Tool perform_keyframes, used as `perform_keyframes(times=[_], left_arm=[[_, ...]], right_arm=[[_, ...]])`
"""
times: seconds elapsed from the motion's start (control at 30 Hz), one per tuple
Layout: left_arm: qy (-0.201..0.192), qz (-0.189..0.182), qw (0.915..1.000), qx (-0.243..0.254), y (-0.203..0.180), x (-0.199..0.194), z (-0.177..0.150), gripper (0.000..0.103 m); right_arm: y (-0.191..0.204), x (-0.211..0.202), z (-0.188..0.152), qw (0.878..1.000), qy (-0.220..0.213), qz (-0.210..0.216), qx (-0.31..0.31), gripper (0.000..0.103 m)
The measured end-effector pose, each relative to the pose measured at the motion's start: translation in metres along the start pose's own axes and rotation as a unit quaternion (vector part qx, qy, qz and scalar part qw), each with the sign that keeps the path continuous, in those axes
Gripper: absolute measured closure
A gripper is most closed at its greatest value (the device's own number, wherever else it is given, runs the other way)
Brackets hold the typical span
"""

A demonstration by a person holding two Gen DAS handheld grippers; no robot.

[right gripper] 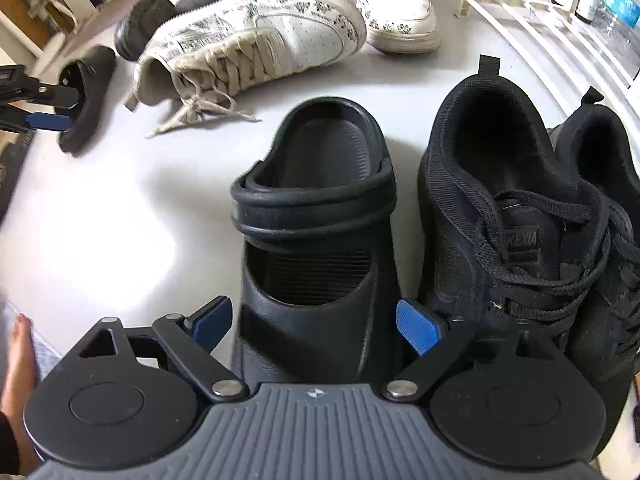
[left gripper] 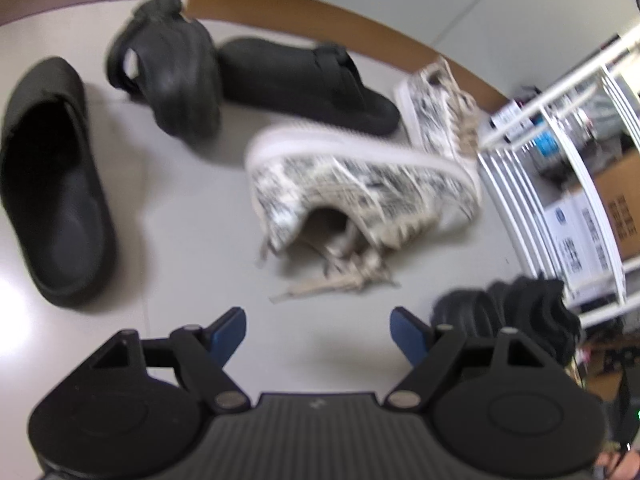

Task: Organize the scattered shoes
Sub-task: 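Open the right tool and release the black clog upright, then move the left tool down and close it on another black clog's strap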

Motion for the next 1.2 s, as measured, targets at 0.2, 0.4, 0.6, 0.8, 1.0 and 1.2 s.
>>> perform_keyframes(times=[0.2,0.4,0.6,0.8,1.0,1.2], left_arm=[[-0.041,0.036,0.9984,-0.016,0.023,-0.018,0.022,0.022],[-0.09,0.064,0.9909,-0.077,0.058,-0.033,0.035,0.022],[-0.116,0.073,0.9863,-0.091,0.078,-0.033,0.06,0.022],[-0.158,0.07,0.9788,-0.11,0.088,-0.035,0.094,0.022],[-0.174,0.058,0.9717,-0.148,0.104,-0.015,0.132,0.024],[-0.173,0.033,0.9583,-0.225,0.127,0.007,0.155,0.028]], right_arm=[[0.001,-0.011,0.003,0.999,-0.026,0.021,-0.001,0.011],[0.0,-0.016,0.007,0.999,-0.036,0.024,0.001,0.011],[0.001,-0.015,0.005,0.999,-0.035,0.022,-0.005,0.011],[-0.001,-0.014,0.002,0.999,-0.031,0.016,-0.004,0.011],[-0.001,-0.013,-0.002,1.0,-0.026,0.012,-0.006,0.011],[-0.002,-0.01,-0.005,1.0,-0.019,0.01,0.002,0.011]])
Point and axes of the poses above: each gripper's, at about its wrist camera, not at the fingertips, and x roughly the way its jaws point, y to its left, z to its top, the point moved 2 cm from there along x, roughly the way its jaws point
